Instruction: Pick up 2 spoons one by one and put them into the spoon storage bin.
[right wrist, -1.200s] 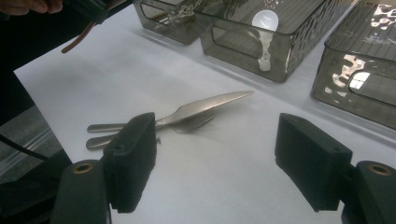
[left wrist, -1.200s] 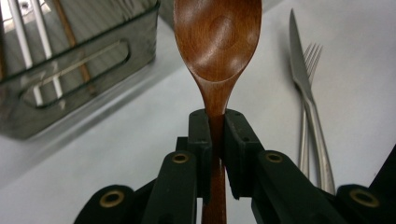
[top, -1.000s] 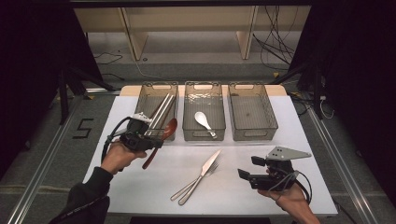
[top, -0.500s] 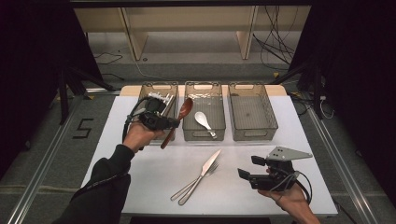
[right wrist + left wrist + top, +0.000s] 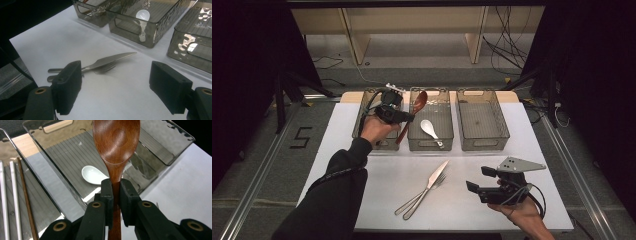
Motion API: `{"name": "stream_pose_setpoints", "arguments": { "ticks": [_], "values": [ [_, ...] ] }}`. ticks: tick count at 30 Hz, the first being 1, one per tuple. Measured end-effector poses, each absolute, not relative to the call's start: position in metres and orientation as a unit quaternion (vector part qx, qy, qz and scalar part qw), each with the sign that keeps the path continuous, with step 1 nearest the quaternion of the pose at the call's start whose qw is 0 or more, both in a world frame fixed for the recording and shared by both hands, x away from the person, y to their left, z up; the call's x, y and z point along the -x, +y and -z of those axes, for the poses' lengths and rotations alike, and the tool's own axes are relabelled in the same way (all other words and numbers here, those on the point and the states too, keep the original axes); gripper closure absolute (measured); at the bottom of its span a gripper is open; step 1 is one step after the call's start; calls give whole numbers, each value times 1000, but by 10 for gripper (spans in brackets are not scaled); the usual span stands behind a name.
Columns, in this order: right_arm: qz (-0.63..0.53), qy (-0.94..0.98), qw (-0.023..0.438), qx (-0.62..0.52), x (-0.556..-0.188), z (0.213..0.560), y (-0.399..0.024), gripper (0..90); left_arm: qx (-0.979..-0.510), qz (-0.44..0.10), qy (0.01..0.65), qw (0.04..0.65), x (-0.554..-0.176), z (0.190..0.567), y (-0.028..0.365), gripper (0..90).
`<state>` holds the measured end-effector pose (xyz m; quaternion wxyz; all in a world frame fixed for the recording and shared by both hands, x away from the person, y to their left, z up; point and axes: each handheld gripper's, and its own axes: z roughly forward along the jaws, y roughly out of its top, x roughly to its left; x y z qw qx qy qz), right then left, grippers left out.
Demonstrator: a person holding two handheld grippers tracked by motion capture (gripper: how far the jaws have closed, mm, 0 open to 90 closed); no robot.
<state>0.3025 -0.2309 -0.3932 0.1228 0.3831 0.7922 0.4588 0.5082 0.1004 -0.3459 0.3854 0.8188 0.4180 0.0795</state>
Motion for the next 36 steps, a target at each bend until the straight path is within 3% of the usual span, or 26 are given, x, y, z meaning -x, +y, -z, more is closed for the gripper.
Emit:
{"name": "stream_pose_setpoints", "arguments": {
  "ticks": [36],
  "values": [
    [-458,797,116,-375,-303,394,-229,266,-798,-82,446,396,-553,369,66,808]
  ]
}}
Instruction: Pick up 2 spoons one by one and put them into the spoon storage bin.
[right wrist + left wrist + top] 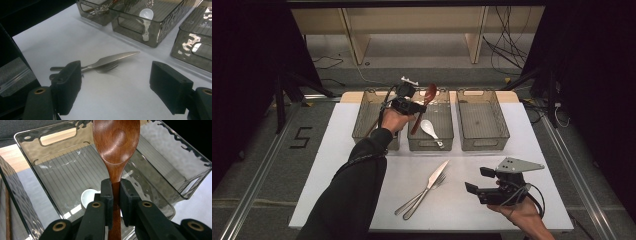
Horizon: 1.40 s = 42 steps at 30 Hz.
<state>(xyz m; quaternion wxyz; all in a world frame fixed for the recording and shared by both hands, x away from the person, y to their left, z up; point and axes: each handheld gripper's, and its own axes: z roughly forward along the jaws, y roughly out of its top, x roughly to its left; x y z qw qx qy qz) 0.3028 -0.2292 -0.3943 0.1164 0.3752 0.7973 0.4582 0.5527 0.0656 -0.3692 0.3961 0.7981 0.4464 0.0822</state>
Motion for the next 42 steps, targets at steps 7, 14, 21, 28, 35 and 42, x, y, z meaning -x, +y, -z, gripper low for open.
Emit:
{"name": "stream_pose_setpoints", "arguments": {
  "ticks": [7,14,21,28,35,42],
  "values": [
    [-457,798,112,-375,-303,395,-229,266,-803,-82,442,391,-555,379,62,805],
    [-456,800,111,-373,-303,395,-228,266,-818,-83,433,369,-554,390,61,780],
    [-457,800,111,-373,-303,395,-229,266,-822,-47,430,370,-545,384,68,610],
    [-455,799,112,-377,-303,395,-229,267,-827,-43,426,364,-518,381,87,411],
    [-455,799,113,-378,-304,395,-228,266,-834,-25,412,367,-486,386,98,337],
    [-454,798,115,-379,-304,395,-229,266,-844,-9,401,355,-462,395,102,300]
  ]
}}
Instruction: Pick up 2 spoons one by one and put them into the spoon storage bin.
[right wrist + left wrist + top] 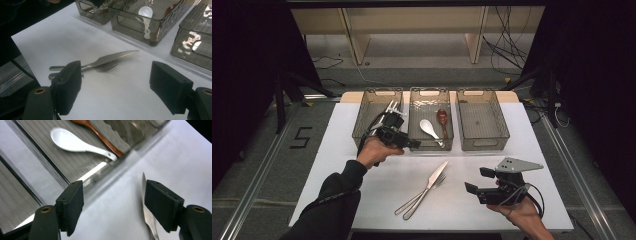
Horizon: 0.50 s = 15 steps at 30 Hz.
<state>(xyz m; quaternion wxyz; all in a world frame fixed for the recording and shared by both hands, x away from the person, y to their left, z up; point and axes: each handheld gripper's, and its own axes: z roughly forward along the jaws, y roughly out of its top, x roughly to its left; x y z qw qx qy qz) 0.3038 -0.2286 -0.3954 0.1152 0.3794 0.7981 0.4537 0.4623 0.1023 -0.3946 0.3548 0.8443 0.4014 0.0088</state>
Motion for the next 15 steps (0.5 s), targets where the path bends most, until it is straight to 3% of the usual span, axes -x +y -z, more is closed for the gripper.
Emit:
{"name": "stream_pose_setpoints", "arguments": {
  "ticks": [15],
  "values": [
    [-453,799,118,-378,-303,395,-227,266,-871,-17,376,315,-413,411,101,226]
  ]
}}
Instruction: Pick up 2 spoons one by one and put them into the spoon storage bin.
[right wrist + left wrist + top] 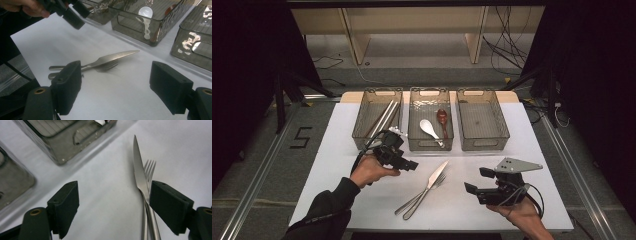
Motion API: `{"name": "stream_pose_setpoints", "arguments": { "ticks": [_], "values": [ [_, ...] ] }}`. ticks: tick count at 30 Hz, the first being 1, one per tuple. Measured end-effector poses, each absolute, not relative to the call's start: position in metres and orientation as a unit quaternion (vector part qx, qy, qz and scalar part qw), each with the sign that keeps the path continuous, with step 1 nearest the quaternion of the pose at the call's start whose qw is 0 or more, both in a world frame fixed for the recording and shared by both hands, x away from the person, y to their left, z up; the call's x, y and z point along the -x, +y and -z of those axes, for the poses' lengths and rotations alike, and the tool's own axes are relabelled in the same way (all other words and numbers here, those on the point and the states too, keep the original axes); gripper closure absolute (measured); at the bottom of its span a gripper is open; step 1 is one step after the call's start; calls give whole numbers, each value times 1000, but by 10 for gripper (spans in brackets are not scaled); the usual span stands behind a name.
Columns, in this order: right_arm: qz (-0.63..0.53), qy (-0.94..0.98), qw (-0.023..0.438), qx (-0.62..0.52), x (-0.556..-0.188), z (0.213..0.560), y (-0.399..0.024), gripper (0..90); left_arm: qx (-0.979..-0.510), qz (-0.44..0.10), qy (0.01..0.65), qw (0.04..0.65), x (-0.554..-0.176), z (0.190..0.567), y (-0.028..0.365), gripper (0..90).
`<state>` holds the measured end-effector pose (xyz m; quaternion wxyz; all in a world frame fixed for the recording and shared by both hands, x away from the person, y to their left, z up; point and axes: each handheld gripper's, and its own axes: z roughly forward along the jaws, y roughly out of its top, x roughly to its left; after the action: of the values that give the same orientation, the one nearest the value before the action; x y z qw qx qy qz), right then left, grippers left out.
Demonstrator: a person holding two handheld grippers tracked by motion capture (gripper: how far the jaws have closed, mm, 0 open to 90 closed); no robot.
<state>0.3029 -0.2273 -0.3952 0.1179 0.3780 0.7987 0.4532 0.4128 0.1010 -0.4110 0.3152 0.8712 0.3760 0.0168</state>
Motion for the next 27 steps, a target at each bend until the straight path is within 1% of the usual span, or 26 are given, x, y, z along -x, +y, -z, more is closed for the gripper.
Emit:
{"name": "stream_pose_setpoints", "arguments": {
  "ticks": [6,10,27],
  "values": [
    [-452,798,119,-379,-302,395,-228,266,-880,-25,366,301,-400,418,97,215],
    [-452,799,120,-378,-302,395,-228,266,-883,-19,364,296,-393,423,94,206],
    [-453,797,117,-383,-304,397,-232,266,-896,-30,350,270,-375,432,80,165]
  ]
}}
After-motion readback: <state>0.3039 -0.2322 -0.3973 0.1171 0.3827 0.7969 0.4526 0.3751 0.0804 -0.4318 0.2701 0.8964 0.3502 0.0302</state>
